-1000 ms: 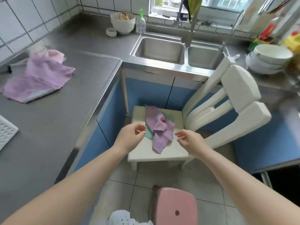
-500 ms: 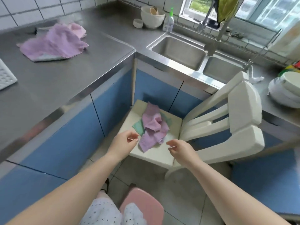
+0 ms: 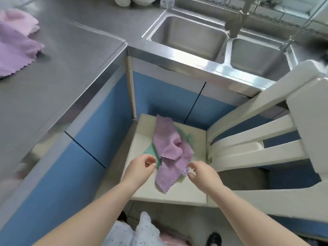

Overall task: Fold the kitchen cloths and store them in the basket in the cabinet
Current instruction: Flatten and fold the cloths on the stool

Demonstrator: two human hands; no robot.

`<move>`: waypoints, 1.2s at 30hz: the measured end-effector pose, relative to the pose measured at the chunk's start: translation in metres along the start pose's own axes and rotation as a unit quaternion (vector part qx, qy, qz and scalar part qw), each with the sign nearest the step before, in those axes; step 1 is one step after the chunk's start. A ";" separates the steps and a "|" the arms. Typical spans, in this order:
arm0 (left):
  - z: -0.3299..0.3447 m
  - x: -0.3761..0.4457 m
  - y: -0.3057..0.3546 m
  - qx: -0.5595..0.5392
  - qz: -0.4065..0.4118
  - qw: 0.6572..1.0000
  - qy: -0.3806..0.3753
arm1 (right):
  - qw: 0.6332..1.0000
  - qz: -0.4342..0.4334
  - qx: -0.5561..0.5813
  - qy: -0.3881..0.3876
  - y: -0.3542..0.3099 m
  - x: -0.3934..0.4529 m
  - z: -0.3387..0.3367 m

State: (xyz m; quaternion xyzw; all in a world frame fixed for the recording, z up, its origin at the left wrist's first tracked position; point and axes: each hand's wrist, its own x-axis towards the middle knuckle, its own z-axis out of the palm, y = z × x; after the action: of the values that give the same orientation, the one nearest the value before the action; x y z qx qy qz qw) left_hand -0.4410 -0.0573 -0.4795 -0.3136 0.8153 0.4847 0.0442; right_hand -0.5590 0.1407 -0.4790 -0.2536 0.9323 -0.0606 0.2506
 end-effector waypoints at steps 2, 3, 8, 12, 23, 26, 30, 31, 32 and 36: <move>0.020 0.029 -0.016 0.011 0.000 1.000 0.003 | 1.000 -0.024 -0.015 -0.005 0.007 0.036 0.017; 0.036 0.045 -0.028 0.015 -0.001 1.000 0.010 | 0.999 -0.038 -0.019 -0.011 0.013 0.057 0.032; 0.115 0.096 -0.089 0.073 0.010 0.997 0.023 | 0.994 -0.111 -0.004 0.006 0.032 0.134 0.117; 0.157 0.120 -0.118 0.088 0.057 0.994 0.042 | 0.984 -0.162 0.024 0.076 0.048 0.162 0.165; 0.167 0.175 -0.127 0.015 0.139 0.963 0.231 | 0.950 -0.162 0.157 0.215 0.046 0.207 0.158; 0.157 0.175 -0.123 -0.017 0.169 0.956 0.240 | 0.930 -0.158 0.206 0.260 0.035 0.211 0.130; 0.145 0.172 -0.095 -0.034 0.201 0.953 0.225 | 0.929 -0.186 0.166 0.273 0.014 0.208 0.080; 0.139 0.172 -0.083 -0.039 0.205 0.950 0.234 | 0.924 -0.196 0.152 0.290 0.009 0.205 0.064; 0.133 0.175 -0.075 -0.032 0.201 0.949 0.242 | 0.921 -0.203 0.143 0.301 0.003 0.204 0.052; 0.098 0.186 -0.046 0.038 0.212 0.931 0.295 | 0.903 -0.228 0.125 0.341 -0.010 0.194 -0.002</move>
State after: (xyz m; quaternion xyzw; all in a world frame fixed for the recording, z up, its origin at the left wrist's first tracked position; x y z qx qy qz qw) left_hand -0.5872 -0.0800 -0.6363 -0.2603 0.8567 0.3374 -0.2905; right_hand -0.7001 0.0342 -0.5590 -0.3895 0.8623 -0.3152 -0.0733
